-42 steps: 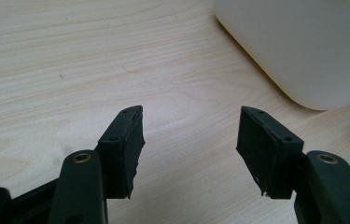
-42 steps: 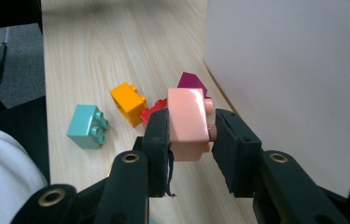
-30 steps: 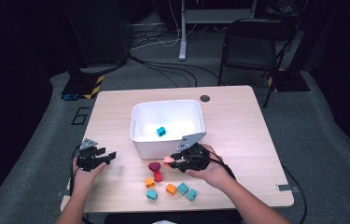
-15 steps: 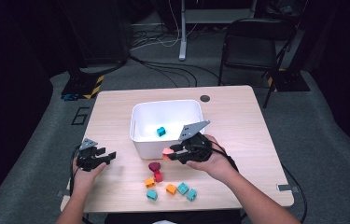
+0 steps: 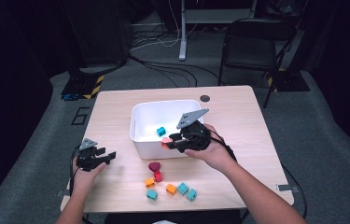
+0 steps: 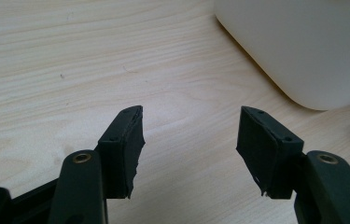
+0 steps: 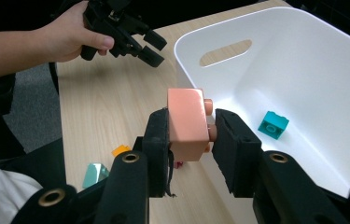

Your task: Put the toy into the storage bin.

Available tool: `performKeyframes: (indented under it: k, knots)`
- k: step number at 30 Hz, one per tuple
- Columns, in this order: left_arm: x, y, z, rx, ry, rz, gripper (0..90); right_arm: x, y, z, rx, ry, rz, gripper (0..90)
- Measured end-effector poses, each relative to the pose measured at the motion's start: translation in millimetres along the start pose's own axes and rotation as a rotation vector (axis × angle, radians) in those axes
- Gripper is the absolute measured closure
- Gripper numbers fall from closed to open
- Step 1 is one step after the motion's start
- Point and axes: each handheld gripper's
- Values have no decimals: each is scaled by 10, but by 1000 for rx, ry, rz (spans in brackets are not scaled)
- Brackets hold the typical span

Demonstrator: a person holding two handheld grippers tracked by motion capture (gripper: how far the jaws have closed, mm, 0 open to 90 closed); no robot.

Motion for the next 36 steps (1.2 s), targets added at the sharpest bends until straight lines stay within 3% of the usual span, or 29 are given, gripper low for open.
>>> performKeyframes:
  k: [36]
  knots:
    - [13,6,36,-1,4,-5,407,-423,-414,-454,80,-56,-54,659]
Point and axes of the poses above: each handheld gripper's, and its own axes: y roughly backward along the jaws, x roughly out of its underside, z roughly to its left, and after that the axes turned 7 degrees about -y, right-handed
